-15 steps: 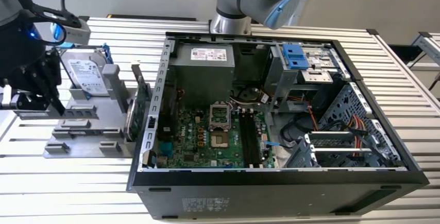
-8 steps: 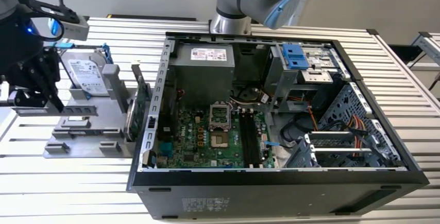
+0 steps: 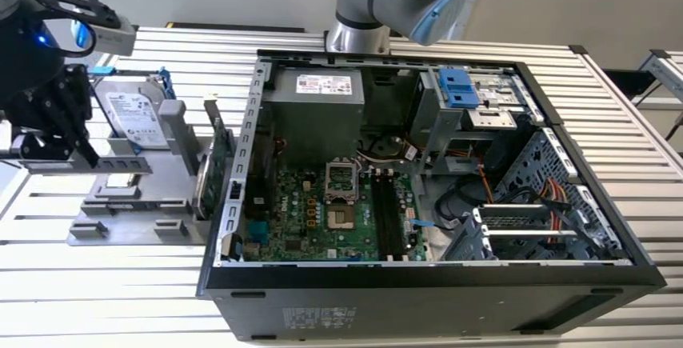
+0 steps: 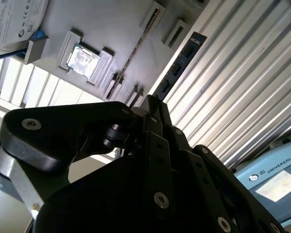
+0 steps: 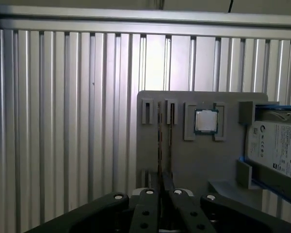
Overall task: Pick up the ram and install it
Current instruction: 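Pick up the ram and move it above insertion slot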
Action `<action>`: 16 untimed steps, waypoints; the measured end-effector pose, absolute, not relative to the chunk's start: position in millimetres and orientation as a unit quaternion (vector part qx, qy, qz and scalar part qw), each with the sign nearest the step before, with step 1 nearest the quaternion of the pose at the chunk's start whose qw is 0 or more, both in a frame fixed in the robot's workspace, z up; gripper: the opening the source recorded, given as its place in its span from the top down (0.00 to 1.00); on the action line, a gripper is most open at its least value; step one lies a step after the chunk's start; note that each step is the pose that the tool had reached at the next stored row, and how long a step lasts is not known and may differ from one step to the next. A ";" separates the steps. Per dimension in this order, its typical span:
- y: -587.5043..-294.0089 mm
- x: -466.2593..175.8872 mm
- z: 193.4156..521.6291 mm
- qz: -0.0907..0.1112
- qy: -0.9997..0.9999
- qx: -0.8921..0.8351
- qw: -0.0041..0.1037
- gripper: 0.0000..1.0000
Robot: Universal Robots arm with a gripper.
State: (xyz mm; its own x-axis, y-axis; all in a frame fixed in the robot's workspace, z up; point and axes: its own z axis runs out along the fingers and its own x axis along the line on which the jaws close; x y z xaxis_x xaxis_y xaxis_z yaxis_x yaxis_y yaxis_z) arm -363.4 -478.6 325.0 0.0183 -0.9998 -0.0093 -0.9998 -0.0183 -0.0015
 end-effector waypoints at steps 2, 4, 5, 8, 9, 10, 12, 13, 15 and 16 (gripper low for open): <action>-478.6 -363.4 326.7 0.004 0.701 -0.713 0.005 1.00; -478.6 -363.4 328.2 0.004 0.701 -0.713 0.006 1.00; -478.7 -363.4 328.7 0.005 0.701 -0.713 0.006 1.00; -478.6 -363.4 330.5 0.007 0.701 -0.713 0.008 1.00; -478.6 -363.4 331.3 0.007 0.701 -0.713 0.008 1.00; -478.6 -363.4 332.1 0.007 0.701 -0.713 0.009 1.00; -478.7 -363.4 333.4 0.007 0.701 -0.713 0.009 1.00; -478.7 -363.4 333.7 0.007 0.701 -0.713 0.009 1.00; -478.6 -363.4 334.5 0.008 0.701 -0.713 0.009 1.00; -478.6 -363.4 334.8 0.008 0.701 -0.713 0.010 1.00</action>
